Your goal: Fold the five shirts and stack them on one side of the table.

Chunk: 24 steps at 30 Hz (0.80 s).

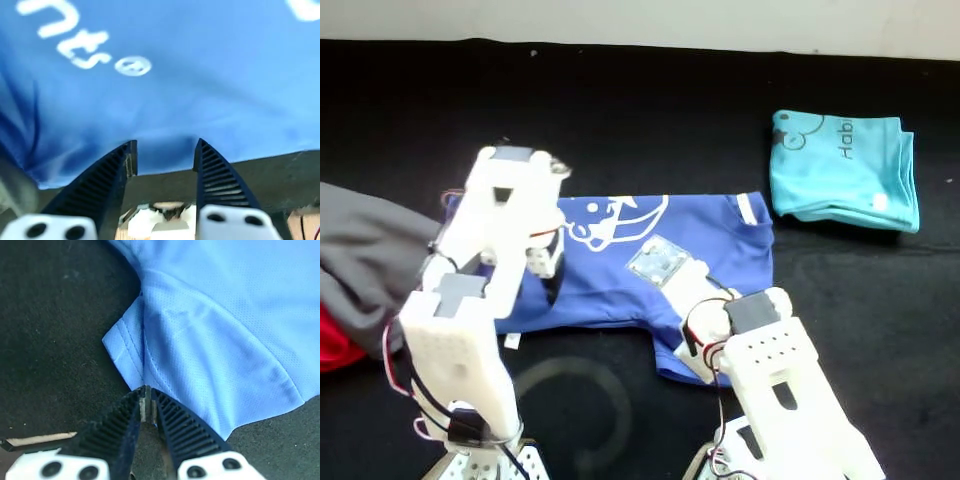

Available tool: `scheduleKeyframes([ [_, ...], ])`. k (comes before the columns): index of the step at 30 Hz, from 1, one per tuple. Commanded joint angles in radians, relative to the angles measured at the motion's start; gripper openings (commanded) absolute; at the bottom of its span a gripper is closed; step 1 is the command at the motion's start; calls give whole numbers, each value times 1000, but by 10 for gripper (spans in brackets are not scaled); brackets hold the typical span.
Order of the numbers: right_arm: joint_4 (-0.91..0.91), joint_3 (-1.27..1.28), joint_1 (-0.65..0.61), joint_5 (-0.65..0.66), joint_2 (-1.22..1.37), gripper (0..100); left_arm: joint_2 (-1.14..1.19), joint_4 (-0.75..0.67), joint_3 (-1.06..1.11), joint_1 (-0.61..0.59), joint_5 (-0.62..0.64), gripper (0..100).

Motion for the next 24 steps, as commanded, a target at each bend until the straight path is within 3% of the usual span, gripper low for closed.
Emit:
scheduleKeyframes([
  [1,-2,-13,96,-51,-18,9,-18,0,-110,87,63,192],
  [5,-1,-13,205,-49,-22,9,-8,-18,-188,148,144,192],
  [11,7,-15,311,-52,-18,9,-8,-163,-200,154,249,192],
  [16,7,-13,318,-54,-16,9,-13,-183,-220,151,250,192],
  [24,7,-8,318,-54,-16,9,-16,-155,-512,76,252,192],
])
